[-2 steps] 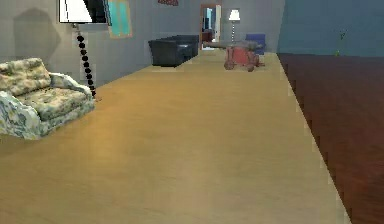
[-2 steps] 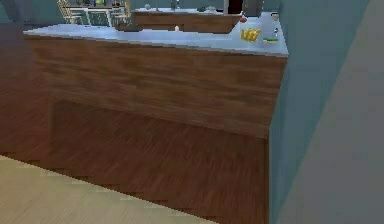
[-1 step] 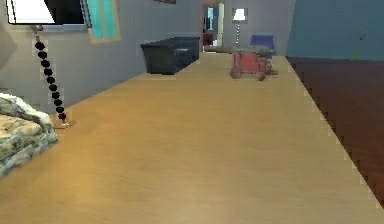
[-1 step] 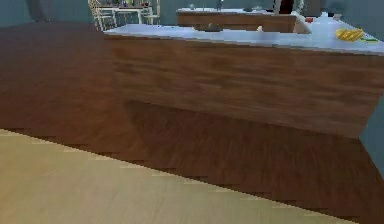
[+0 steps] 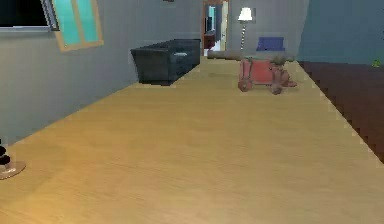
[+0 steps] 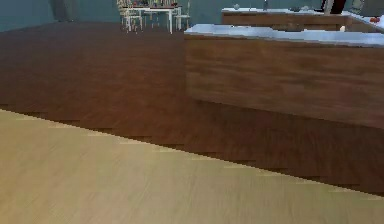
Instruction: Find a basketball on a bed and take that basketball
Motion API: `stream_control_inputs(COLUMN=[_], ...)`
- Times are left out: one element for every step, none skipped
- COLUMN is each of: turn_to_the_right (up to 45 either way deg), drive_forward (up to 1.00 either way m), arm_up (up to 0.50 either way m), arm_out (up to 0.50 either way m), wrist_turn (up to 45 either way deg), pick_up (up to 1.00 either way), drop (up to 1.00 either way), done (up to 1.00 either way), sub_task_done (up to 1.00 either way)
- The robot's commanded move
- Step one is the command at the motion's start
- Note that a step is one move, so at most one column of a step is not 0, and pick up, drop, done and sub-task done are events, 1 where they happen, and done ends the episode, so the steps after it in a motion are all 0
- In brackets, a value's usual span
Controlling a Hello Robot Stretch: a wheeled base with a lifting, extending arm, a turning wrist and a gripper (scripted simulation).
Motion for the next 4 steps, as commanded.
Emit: stream_control_inputs(turn_to_the_right=[-3.0,0.0,0.0,0.0], drive_forward=[0.0,1.0,1.0,1.0], arm_up=[0.0,0.0,0.0,0.0], arm_out=[0.0,0.0,0.0,0.0], wrist_turn=[0.0,0.0,0.0,0.0], pick_up=[0.0,0.0,0.0,0.0], drop=[0.0,0.0,0.0,0.0], done=[0.0,0.0,0.0,0.0], sub_task_done=[0.0,0.0,0.0,0.0])
